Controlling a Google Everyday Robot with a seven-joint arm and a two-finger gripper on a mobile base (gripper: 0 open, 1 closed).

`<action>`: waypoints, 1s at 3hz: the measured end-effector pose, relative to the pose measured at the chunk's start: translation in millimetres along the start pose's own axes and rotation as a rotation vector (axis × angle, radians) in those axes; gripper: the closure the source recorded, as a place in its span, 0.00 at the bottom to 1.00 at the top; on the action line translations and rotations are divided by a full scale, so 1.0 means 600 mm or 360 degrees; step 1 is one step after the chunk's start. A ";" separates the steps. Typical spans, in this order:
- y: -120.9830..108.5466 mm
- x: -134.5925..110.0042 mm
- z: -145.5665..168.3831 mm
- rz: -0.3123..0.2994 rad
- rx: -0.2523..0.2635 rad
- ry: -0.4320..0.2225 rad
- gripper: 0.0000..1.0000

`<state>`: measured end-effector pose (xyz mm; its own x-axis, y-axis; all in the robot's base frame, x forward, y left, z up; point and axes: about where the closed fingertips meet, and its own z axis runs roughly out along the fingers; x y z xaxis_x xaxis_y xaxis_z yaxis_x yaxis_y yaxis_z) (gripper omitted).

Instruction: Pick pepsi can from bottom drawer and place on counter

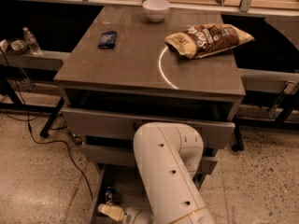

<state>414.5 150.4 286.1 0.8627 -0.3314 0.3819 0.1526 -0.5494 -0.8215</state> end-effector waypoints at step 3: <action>-0.082 0.035 -0.023 -0.0329 0.0487 0.0288 0.00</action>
Offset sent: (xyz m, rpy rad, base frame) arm -0.0042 0.0090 0.0575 0.1714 -0.3076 0.0720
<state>418.5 159.6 340.4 0.7044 -0.3822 0.5981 0.4739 -0.3740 -0.7972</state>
